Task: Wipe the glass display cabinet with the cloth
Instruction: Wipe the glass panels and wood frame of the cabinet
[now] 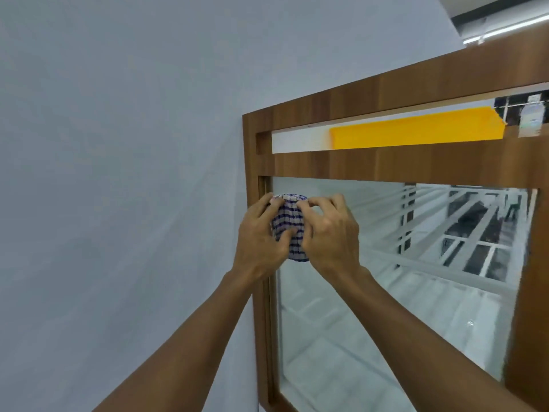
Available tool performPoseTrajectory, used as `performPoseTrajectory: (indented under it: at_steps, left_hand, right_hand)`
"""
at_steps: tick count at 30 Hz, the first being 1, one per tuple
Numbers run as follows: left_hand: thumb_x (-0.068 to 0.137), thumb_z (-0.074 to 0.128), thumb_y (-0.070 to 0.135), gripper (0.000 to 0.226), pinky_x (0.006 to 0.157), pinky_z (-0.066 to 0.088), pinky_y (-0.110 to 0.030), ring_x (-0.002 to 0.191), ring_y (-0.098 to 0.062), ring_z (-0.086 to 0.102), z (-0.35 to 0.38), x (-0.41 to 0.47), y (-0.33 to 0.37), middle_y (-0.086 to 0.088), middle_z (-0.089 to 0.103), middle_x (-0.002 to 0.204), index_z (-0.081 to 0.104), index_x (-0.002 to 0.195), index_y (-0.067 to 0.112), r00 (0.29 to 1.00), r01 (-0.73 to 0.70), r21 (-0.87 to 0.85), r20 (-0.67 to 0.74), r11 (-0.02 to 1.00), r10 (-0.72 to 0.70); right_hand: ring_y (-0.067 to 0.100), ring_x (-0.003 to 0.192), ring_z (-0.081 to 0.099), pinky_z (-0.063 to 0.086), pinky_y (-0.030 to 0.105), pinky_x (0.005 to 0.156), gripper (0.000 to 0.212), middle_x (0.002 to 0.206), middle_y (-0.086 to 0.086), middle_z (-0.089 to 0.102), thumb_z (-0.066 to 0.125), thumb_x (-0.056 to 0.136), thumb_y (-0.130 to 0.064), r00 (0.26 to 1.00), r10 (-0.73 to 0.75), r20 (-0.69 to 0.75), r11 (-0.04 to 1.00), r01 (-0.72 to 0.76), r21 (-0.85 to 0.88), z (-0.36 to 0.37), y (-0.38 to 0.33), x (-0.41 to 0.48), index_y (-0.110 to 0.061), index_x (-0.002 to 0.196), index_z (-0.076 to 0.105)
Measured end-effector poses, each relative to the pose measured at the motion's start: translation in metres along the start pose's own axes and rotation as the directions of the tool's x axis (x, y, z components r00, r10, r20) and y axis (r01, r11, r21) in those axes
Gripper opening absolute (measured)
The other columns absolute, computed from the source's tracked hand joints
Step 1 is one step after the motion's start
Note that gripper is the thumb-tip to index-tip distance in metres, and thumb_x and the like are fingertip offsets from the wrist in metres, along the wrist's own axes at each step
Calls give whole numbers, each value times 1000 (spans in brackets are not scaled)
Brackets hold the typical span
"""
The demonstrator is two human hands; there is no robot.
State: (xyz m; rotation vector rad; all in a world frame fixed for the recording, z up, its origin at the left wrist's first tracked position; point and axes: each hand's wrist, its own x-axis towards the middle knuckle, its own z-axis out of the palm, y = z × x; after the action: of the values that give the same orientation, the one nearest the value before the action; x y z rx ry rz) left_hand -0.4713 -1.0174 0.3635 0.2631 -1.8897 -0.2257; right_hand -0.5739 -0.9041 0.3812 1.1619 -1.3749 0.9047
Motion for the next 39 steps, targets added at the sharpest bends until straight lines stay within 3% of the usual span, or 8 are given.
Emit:
performPoseTrajectory:
  at_steps: [8,12,16,24,27,30,34,39]
  left_hand:
    - [101,57,18,60,105,54,-45,137,-32,44,51,30,-68,-13,28,151,38,156,4,987,-42,-110,-160,993,24]
    - [109,33,46,65,110,48,-46,138,-35,39,66,47,-94,-20,36,148,41,153,-1,979,-114,-50,-175,992,103]
    - [109,44,28,49,113,45,-50,139,-34,43,90,54,-109,-25,56,144,55,141,-8,925,-253,47,-282,966,256]
    - [109,31,36,65,130,8,-46,160,-30,6,116,48,-104,-15,8,171,4,164,13,964,-236,-215,-177,948,200]
    - [108,31,33,63,130,4,-50,160,-32,4,118,45,-75,-19,11,170,11,162,7,976,-178,-265,-169,948,137]
    - [106,31,30,61,129,2,-49,160,-30,3,119,42,-82,-20,14,170,17,161,7,944,-323,-238,-147,916,295]
    - [105,32,30,61,129,3,-52,159,-31,5,121,48,-77,-19,15,169,21,160,5,971,-186,-248,-195,951,139]
    - [105,34,28,58,128,6,-53,159,-29,7,125,41,-71,-19,18,168,26,158,7,894,-445,-282,-185,850,407]
  right_hand:
    - [28,89,53,50,38,66,29,101,8,72,75,81,-13,999,-45,16,963,48,-264,73,-8,19,-8,110,74]
    - [25,92,44,47,38,67,29,100,9,72,76,82,-15,999,-37,8,926,38,-375,103,-7,27,-11,111,74]
    - [26,95,48,44,38,68,29,105,9,73,78,86,-18,1000,-26,-14,868,16,-496,118,-2,31,-13,114,75]
    - [35,129,49,46,46,95,33,130,15,69,47,102,-13,992,-125,16,857,117,-501,101,10,2,-7,123,73]
    - [41,145,37,38,54,114,36,148,19,54,53,100,-9,995,-96,29,806,95,-585,75,20,-18,-9,132,68]
    - [42,151,26,19,60,124,46,161,19,35,57,101,-16,993,-9,117,722,87,-686,57,28,-29,-12,147,53]
    - [37,156,14,5,59,126,51,168,14,17,40,109,-29,987,82,140,659,52,-750,55,29,-33,-18,158,36]
    - [33,157,13,5,57,127,55,167,15,16,37,108,-28,989,78,126,661,44,-749,50,32,-34,-13,159,30]
